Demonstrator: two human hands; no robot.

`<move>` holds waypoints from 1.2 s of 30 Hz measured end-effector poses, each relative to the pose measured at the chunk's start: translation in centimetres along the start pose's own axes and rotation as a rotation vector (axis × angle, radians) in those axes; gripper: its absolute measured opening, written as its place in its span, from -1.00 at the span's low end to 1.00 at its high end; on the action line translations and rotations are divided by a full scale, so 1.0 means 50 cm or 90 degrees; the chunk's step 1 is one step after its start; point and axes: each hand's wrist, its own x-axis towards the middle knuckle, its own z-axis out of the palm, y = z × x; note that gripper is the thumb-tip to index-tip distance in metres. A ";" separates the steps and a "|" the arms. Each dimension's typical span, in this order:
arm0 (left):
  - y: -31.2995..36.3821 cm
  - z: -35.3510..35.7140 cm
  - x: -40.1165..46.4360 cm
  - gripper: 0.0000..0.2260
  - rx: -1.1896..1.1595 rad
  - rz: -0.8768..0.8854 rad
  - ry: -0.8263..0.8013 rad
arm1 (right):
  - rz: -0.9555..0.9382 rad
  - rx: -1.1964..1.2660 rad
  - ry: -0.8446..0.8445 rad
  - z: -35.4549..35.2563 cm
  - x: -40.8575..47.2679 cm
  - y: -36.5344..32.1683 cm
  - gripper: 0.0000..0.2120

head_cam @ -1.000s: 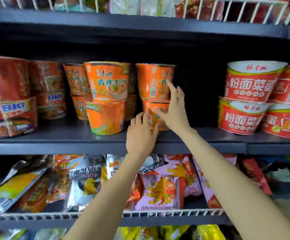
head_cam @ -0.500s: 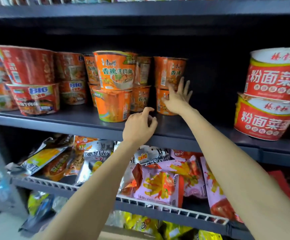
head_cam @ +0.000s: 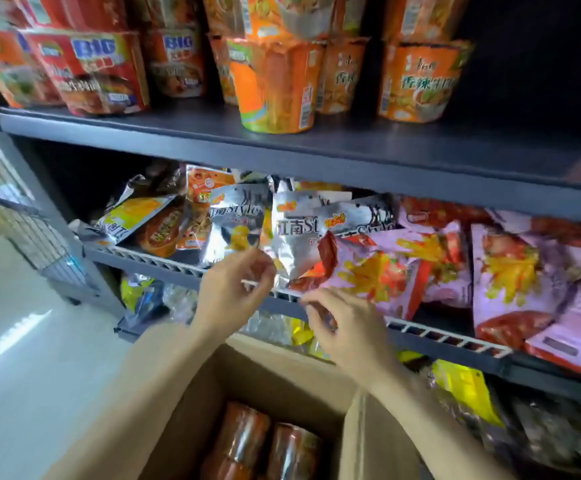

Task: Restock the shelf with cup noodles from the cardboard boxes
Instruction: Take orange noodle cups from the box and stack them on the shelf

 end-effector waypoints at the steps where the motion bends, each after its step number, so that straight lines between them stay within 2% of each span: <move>1: -0.053 -0.015 -0.043 -0.80 0.076 -0.055 -0.062 | 0.027 -0.008 -0.071 0.038 -0.021 0.005 -0.82; 4: -0.171 -0.065 -0.158 -0.49 0.298 -0.278 -0.266 | 0.079 -0.029 -0.278 0.135 -0.058 0.007 -0.84; 6: -0.206 -0.087 -0.217 -0.32 0.352 -0.350 -0.324 | 0.062 -0.054 -0.383 0.189 -0.072 0.002 -0.80; 8: -0.224 -0.087 -0.251 -0.33 0.336 -0.393 -0.334 | 0.047 -0.077 -0.483 0.245 -0.089 -0.007 -0.73; 10: -0.233 -0.080 -0.263 -0.41 0.304 -0.390 -0.306 | 0.006 -0.132 -0.570 0.310 -0.110 -0.006 -0.68; 13: -0.240 -0.081 -0.280 -0.49 0.266 -0.290 -0.238 | -0.088 -0.280 -0.717 0.408 -0.147 0.000 -0.57; 15: -0.237 -0.090 -0.294 -0.49 0.260 -0.249 -0.216 | -0.195 -0.343 -0.774 0.467 -0.176 0.005 -0.54; 19: -0.224 -0.102 -0.308 -0.49 0.265 -0.220 -0.193 | -0.360 -0.435 -0.849 0.564 -0.231 0.024 -0.50; 21: -0.222 -0.104 -0.315 -0.49 0.262 -0.216 -0.190 | -0.430 -0.479 -0.853 0.622 -0.269 0.067 -0.47; 22: -0.222 -0.105 -0.319 -0.49 0.264 -0.214 -0.192 | -0.444 -0.529 -0.874 0.651 -0.280 0.093 -0.46; 24: -0.227 -0.111 -0.323 -0.49 0.275 -0.215 -0.198 | -0.389 -0.600 -0.786 0.703 -0.304 0.130 -0.42; 26: -0.238 -0.114 -0.324 -0.50 0.290 -0.213 -0.203 | -0.555 -0.695 -0.895 0.756 -0.351 0.182 -0.54; 27: -0.242 -0.111 -0.322 -0.50 0.293 -0.206 -0.203 | -0.609 -0.717 -0.890 0.769 -0.354 0.187 -0.60; 28: -0.246 -0.106 -0.320 -0.50 0.298 -0.200 -0.207 | -0.572 -0.740 -0.847 0.781 -0.346 0.192 -0.64; 29: -0.249 -0.098 -0.317 -0.49 0.306 -0.192 -0.211 | -0.513 -0.684 -0.852 0.781 -0.350 0.205 -0.68; 30: -0.253 -0.090 -0.314 -0.49 0.312 -0.184 -0.210 | -0.542 -0.641 -0.863 0.794 -0.357 0.209 -0.71; 32: -0.260 -0.081 -0.307 -0.48 0.301 -0.204 -0.206 | -0.634 -0.626 -0.964 0.770 -0.339 0.182 -0.58; 33: -0.262 -0.081 -0.304 -0.47 0.291 -0.226 -0.204 | -0.671 -0.626 -0.937 0.741 -0.305 0.149 -0.53; 34: -0.261 -0.083 -0.303 -0.46 0.282 -0.241 -0.203 | -0.707 -0.594 -0.837 0.714 -0.280 0.127 -0.50; 35: -0.260 -0.084 -0.303 -0.46 0.279 -0.249 -0.203 | -0.678 -0.551 -0.765 0.693 -0.279 0.114 -0.47; 36: -0.258 -0.084 -0.304 -0.47 0.280 -0.252 -0.202 | -0.641 -0.525 -0.745 0.661 -0.264 0.092 -0.44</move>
